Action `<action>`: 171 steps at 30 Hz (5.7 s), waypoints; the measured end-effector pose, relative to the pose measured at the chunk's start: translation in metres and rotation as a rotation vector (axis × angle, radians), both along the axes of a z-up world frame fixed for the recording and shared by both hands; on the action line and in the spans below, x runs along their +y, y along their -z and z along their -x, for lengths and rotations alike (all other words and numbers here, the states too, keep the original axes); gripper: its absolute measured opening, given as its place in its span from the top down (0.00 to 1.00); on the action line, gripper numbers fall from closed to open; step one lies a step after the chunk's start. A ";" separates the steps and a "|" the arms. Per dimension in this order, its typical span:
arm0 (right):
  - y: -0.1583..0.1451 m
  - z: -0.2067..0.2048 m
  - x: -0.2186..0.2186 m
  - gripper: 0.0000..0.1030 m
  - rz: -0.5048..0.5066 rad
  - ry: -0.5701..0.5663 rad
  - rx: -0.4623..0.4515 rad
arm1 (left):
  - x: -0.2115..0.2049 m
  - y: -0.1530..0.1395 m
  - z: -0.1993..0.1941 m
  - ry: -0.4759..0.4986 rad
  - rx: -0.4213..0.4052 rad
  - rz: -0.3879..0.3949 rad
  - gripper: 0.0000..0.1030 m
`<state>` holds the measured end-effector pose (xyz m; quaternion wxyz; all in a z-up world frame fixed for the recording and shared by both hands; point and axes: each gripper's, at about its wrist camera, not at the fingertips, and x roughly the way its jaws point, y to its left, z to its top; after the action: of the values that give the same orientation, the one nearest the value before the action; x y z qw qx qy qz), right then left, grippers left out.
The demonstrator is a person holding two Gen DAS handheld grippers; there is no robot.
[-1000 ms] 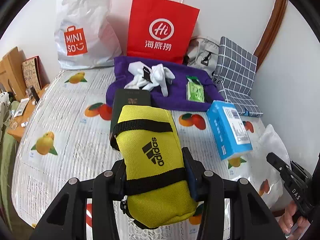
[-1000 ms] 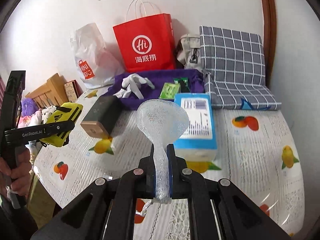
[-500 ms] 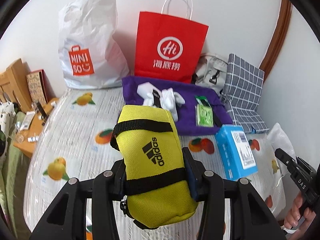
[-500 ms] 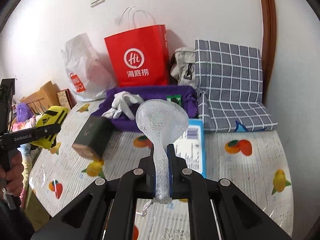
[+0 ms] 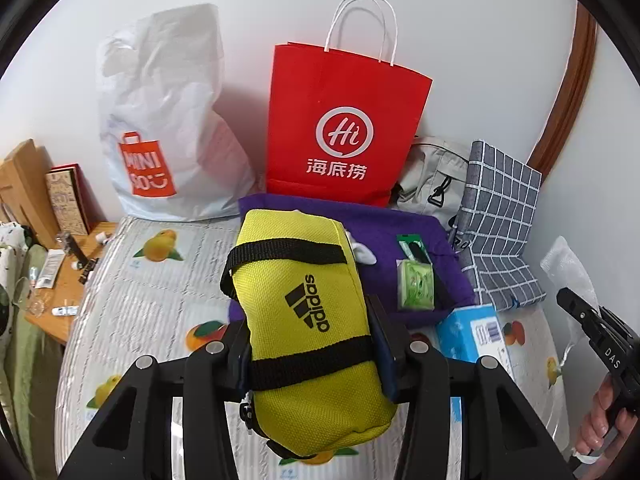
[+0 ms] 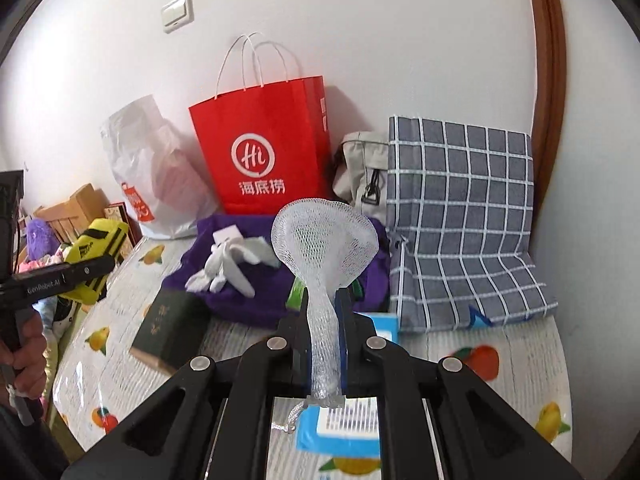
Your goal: Organize soft objects
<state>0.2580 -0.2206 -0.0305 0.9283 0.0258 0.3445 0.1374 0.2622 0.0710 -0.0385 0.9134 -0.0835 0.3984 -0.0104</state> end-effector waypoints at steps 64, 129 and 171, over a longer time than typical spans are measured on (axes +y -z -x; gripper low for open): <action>0.131 -0.201 0.051 0.79 -0.010 -0.103 0.314 | 0.016 0.093 -0.170 0.042 0.260 0.062 0.51; -0.010 0.112 0.026 0.00 0.130 0.062 0.128 | -0.032 -0.037 0.146 0.032 0.053 0.002 0.10; -0.042 0.256 -0.008 0.00 0.078 0.136 0.019 | -0.066 -0.047 0.275 0.028 -0.049 -0.069 0.09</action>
<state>0.0019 -0.2285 0.0114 0.9325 0.0144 0.3558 0.0605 -0.0127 0.0048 0.0086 0.9249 -0.0464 0.3772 -0.0114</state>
